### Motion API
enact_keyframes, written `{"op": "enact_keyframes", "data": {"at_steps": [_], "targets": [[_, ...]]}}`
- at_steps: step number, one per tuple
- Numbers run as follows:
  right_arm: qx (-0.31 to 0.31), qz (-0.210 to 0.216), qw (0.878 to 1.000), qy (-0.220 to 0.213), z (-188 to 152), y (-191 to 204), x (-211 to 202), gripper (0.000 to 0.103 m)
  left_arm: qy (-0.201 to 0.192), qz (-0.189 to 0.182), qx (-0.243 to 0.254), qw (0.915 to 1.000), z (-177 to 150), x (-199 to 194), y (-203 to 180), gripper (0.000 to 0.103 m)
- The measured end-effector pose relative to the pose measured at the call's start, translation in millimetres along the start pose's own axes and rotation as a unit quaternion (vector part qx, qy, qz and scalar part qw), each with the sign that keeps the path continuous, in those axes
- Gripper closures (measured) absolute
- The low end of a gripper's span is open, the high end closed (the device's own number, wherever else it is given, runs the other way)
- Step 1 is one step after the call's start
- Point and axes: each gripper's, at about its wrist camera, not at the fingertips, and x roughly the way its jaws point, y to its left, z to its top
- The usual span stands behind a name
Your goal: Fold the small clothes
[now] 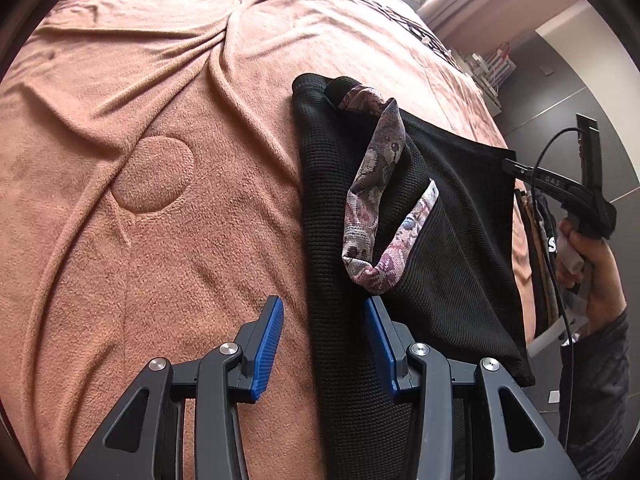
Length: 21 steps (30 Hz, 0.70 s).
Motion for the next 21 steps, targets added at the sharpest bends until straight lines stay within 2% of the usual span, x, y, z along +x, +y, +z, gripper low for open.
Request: {"op": "enact_keyframes", "data": {"at_steps": [10,14,16,18,19,21], "targets": [[0.015,0.013,1.000,-0.018,10,-9,29,0.101,0.004,-0.013,0.006,0.9999,8,2,-5,0.058],[0.034,0.015,0.999,0.007,6,-15,38,0.099,0.002,-0.032,0.008,0.9994,10,1,-9,0.058],[0.032,0.017,0.999,0.007,4,-15,36,0.087,0.001,-0.038,0.007,0.9993,12,0,-11,0.058],[0.026,0.023,0.999,-0.004,0,-13,27,0.040,-0.003,-0.040,0.005,0.9992,12,0,-13,0.058],[0.023,0.028,0.999,-0.014,-3,-12,20,0.034,-0.003,-0.042,0.003,0.9991,13,1,-13,0.058],[0.017,0.038,0.999,-0.022,-9,-11,8,0.034,0.000,-0.051,-0.001,0.9987,16,5,-13,0.058]]}}
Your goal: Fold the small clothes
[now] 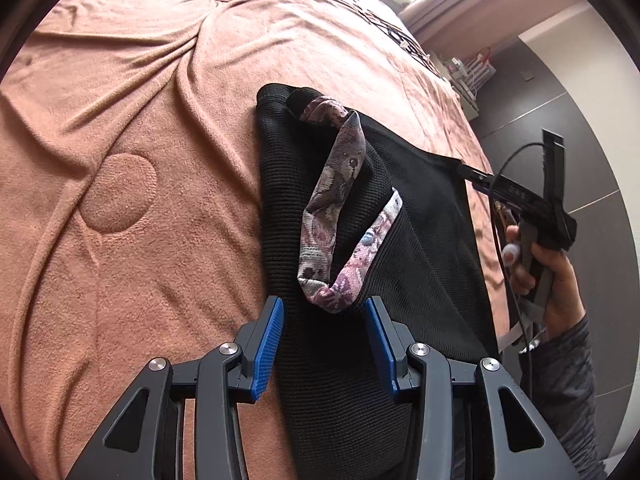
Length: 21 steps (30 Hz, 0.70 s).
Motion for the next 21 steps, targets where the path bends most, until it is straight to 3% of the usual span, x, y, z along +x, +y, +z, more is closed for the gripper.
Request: {"op": "enact_keyframes", "data": {"at_steps": [17,18,19,21], "targets": [[0.045,0.047,0.998,0.021,-69,-32,-73,0.034,0.004,0.004,-0.008,1.0000,13,22,-17,0.058],[0.048,0.048,0.998,0.020,-73,-32,-76,0.034,0.001,0.007,-0.009,0.9999,14,22,-18,0.066],[0.052,0.050,0.997,0.018,-78,-35,-80,0.034,-0.002,0.008,-0.008,0.9999,15,22,-19,0.087],[0.059,0.056,0.997,0.015,-88,-37,-87,0.034,0.001,-0.001,-0.011,0.9999,18,24,-21,0.093]]}}
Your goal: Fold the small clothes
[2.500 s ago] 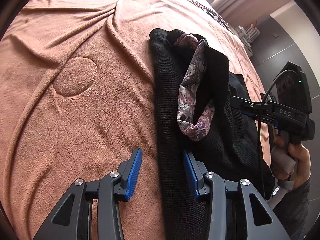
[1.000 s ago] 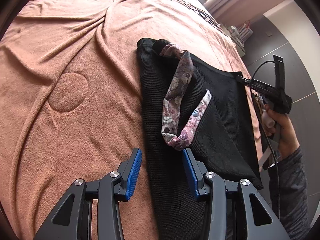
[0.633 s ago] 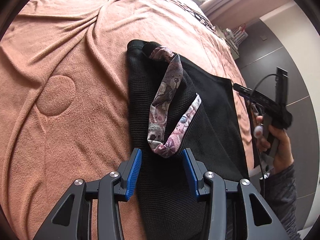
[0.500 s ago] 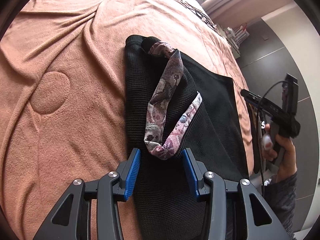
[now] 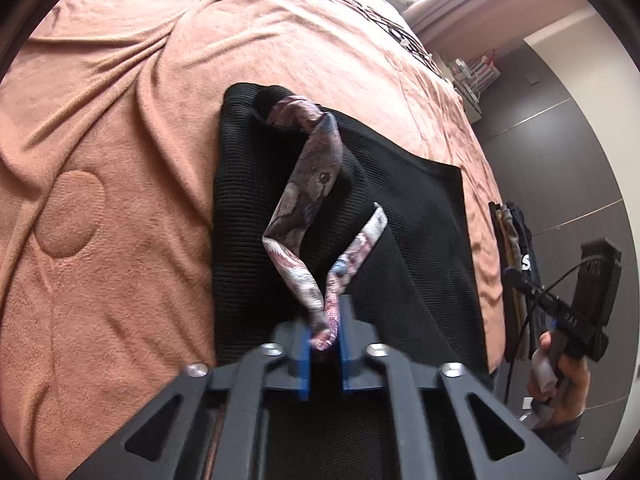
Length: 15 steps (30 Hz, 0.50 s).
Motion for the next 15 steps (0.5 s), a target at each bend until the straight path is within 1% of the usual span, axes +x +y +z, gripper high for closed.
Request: {"op": "enact_keyframes", "data": {"at_steps": [2,6,12,15], "targets": [[0.003,0.004,1.000,-0.003,-8,-3,-6,0.034,-0.007,0.001,0.007,1.0000,3,-2,-6,0.093],[0.013,0.017,1.000,-0.006,-19,-12,-15,0.034,-0.009,-0.019,0.016,0.9997,13,-4,-23,0.093],[0.031,0.031,0.999,-0.009,-29,-28,-23,0.034,-0.014,-0.023,0.040,0.9988,40,-2,-58,0.093],[0.036,0.030,0.999,-0.008,-33,-33,-25,0.034,-0.014,-0.025,0.050,0.9983,54,3,-76,0.093]]}}
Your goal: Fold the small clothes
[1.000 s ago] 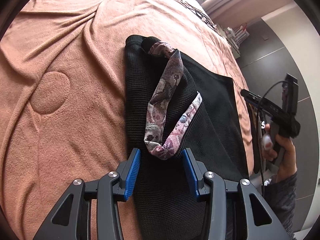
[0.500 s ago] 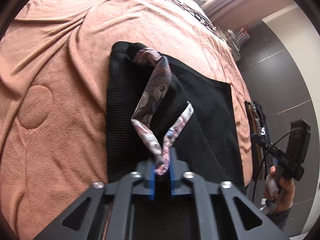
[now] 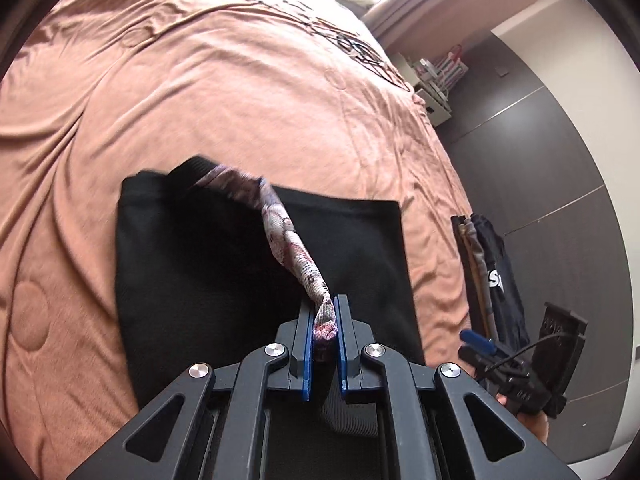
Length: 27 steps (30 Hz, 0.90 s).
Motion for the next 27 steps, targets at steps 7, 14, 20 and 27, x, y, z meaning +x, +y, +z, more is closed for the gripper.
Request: {"op": "enact_keyframes", "data": {"at_steps": [7,14,20,27], "targets": [[0.009,0.005,1.000,0.001,-8,-8,-3,0.034,0.010,0.014,0.067,0.9976,37,24,-52,0.070],[0.011,0.007,1.000,0.004,-14,-13,-1,0.034,-0.006,0.022,0.089,0.9958,36,28,-62,0.046],[0.001,0.015,1.000,0.016,-18,-2,10,0.034,0.023,0.061,0.085,0.9942,12,44,-35,0.046],[-0.011,0.032,0.998,0.046,-26,12,29,0.034,0.051,0.097,0.076,0.9910,-26,48,1,0.046]]}}
